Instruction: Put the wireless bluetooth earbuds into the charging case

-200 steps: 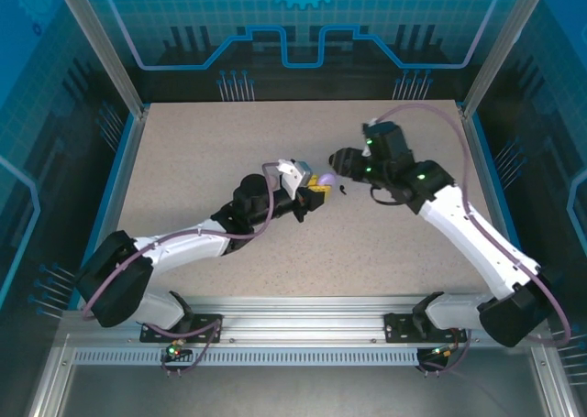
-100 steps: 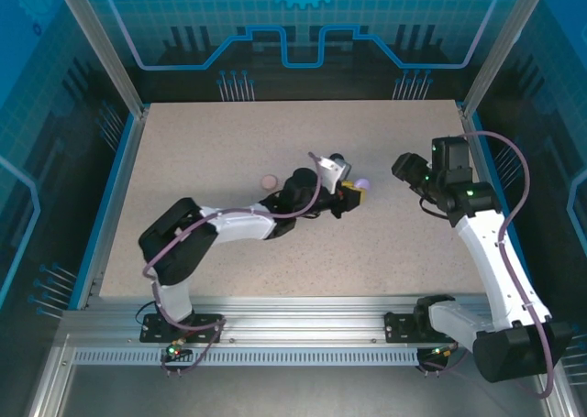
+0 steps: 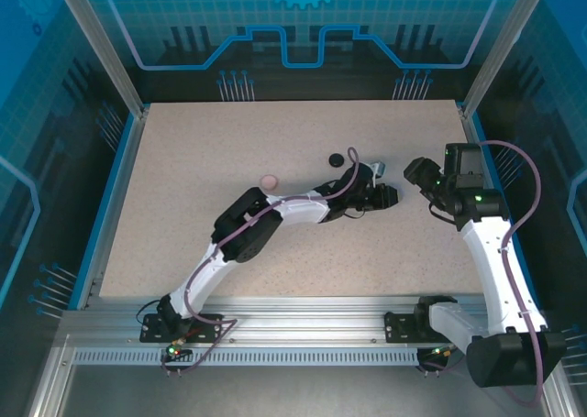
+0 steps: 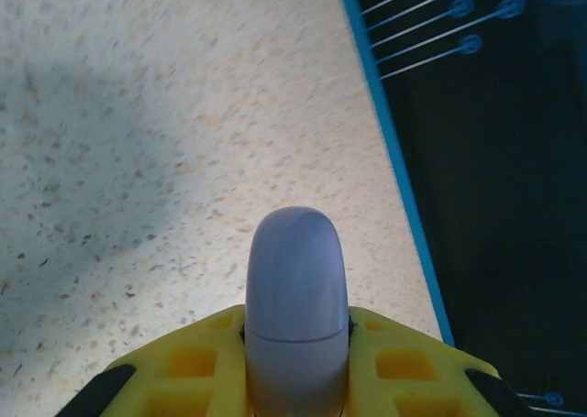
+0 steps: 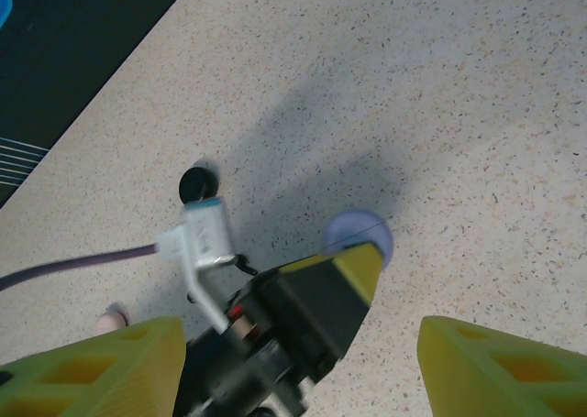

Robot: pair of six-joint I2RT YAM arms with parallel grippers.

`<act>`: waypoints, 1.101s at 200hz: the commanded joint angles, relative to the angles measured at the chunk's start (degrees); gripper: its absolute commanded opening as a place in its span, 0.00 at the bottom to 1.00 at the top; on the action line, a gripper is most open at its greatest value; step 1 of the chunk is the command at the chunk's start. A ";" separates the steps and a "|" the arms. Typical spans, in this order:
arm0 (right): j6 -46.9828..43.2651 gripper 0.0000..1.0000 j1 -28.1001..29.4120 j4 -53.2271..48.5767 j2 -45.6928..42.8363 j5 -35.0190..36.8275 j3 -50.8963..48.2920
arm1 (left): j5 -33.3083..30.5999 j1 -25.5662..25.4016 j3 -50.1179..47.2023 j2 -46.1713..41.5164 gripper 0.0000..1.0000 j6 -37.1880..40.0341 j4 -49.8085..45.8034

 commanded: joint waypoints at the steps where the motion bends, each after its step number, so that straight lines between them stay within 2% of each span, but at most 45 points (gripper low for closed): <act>1: 0.20 0.69 -1.00 -0.60 -0.25 -0.55 -1.09 | 2.64 -0.12 8.28 4.53 0.00 -6.51 -9.10; 26: 0.16 0.69 -1.19 -0.29 0.02 -0.72 -1.55 | 3.62 -0.12 16.06 9.34 0.00 -8.34 -14.39; 39: 0.14 0.69 -1.15 -0.17 0.15 -0.90 -1.68 | 4.13 -0.05 19.18 11.22 0.03 -8.68 -16.36; 58: 0.21 0.69 -1.24 -0.14 0.28 -1.16 -1.73 | 4.76 0.05 22.66 12.90 0.15 -8.27 -19.44; 91: 0.94 0.69 -1.22 -0.24 0.10 -1.99 -1.48 | 4.51 0.56 22.28 10.83 0.50 -6.03 -23.22; 128: 1.69 0.69 -1.12 -0.57 -0.71 -2.51 -1.07 | 1.49 1.56 8.88 -1.37 0.80 -1.52 -21.84; 182: 2.66 0.69 0.76 -0.11 -0.42 -1.79 -0.88 | -3.04 5.28 -18.16 -25.91 0.85 2.09 -13.43; 190: 2.67 0.69 1.63 0.02 0.07 -1.37 -0.99 | -4.35 5.72 -21.17 -29.72 0.90 3.86 -13.75; 210: 2.66 0.69 4.58 0.66 1.98 0.07 -1.04 | -8.48 6.41 -25.66 -37.64 0.91 10.07 -17.30; 214: 2.67 0.69 5.23 0.84 2.47 0.27 -1.06 | -9.44 6.52 -26.34 -39.07 0.96 11.29 -18.11; 220: 2.67 0.69 6.36 1.06 3.33 0.64 -1.10 | -10.68 6.81 -27.48 -41.13 0.98 12.79 -19.04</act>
